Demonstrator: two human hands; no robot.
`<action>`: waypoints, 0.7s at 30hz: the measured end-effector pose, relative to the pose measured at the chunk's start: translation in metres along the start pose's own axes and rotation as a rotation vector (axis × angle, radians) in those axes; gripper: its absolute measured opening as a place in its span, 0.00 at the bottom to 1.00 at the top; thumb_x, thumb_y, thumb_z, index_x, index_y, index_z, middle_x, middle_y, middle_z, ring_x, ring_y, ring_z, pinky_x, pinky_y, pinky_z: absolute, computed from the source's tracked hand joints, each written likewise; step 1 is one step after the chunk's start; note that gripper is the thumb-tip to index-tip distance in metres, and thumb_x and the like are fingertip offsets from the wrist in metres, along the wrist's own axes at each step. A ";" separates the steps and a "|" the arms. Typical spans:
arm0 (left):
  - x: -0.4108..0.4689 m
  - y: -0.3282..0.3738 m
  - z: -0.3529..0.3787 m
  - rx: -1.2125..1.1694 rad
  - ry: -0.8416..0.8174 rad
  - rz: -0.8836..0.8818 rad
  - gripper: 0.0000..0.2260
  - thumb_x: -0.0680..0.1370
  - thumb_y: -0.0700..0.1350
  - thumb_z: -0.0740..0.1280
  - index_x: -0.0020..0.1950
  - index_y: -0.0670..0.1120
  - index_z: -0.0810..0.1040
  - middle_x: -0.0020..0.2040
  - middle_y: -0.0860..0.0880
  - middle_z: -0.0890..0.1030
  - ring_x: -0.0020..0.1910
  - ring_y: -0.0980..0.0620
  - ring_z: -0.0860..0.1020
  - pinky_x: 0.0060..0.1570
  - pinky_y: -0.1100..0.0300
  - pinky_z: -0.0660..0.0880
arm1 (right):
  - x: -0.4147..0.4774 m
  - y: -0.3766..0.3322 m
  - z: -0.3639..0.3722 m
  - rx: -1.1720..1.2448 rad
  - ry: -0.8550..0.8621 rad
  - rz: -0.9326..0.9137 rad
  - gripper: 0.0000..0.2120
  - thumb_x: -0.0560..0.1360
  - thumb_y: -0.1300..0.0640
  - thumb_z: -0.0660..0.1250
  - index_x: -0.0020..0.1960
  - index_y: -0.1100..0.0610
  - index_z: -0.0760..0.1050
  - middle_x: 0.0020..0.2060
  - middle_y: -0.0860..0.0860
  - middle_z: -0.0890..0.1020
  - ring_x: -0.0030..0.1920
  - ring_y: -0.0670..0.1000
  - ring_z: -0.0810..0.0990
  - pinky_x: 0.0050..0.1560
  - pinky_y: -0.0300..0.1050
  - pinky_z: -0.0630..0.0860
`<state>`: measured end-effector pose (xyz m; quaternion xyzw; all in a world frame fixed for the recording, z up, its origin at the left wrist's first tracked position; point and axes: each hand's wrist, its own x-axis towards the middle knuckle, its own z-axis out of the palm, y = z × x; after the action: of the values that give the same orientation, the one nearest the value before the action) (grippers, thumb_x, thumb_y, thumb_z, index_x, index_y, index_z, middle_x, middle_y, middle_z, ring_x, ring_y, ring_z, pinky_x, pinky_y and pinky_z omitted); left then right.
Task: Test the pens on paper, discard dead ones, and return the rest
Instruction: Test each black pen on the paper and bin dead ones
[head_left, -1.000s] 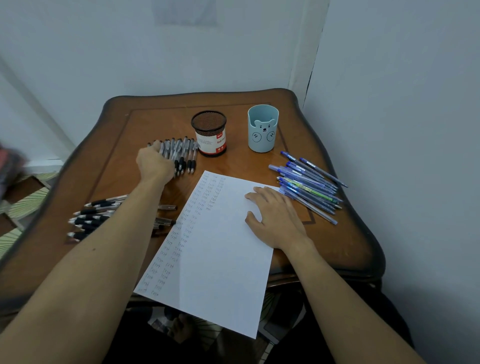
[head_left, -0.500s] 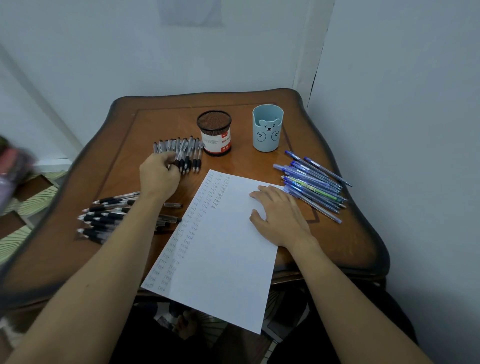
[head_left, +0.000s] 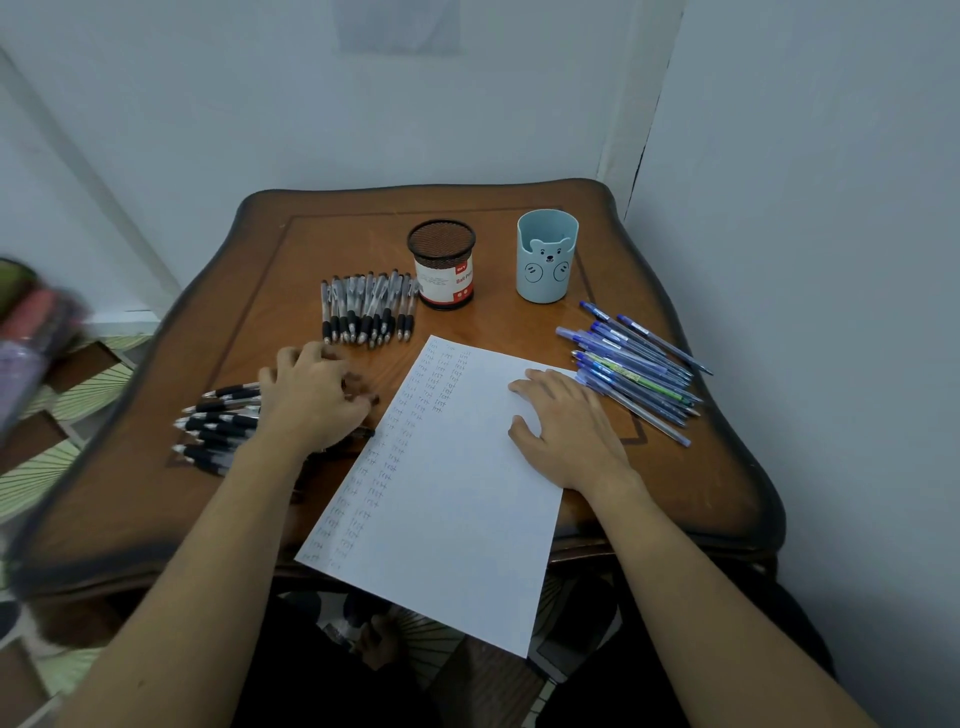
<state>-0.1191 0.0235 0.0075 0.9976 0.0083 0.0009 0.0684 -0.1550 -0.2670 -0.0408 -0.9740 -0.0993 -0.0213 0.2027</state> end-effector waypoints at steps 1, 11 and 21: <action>0.000 -0.002 0.002 -0.006 0.024 0.003 0.13 0.79 0.54 0.69 0.61 0.53 0.83 0.71 0.49 0.71 0.72 0.42 0.62 0.70 0.39 0.59 | 0.000 0.000 0.000 0.001 -0.001 0.001 0.23 0.81 0.43 0.58 0.75 0.46 0.65 0.76 0.46 0.65 0.77 0.48 0.59 0.77 0.50 0.53; -0.012 0.024 0.001 -0.570 0.433 0.292 0.12 0.85 0.45 0.60 0.64 0.44 0.78 0.55 0.45 0.82 0.49 0.50 0.78 0.47 0.53 0.76 | -0.001 0.000 -0.001 0.010 -0.001 -0.001 0.23 0.81 0.44 0.58 0.75 0.46 0.65 0.76 0.47 0.65 0.77 0.49 0.60 0.77 0.52 0.55; -0.011 0.055 -0.011 -0.812 0.300 0.259 0.28 0.78 0.57 0.64 0.30 0.33 0.77 0.24 0.36 0.70 0.20 0.57 0.68 0.28 0.68 0.66 | -0.001 0.000 -0.001 0.015 0.013 -0.007 0.23 0.81 0.44 0.58 0.75 0.47 0.66 0.76 0.47 0.66 0.77 0.48 0.60 0.77 0.50 0.53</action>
<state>-0.1290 -0.0295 0.0258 0.8717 -0.1077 0.1570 0.4516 -0.1557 -0.2671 -0.0400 -0.9719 -0.1015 -0.0275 0.2106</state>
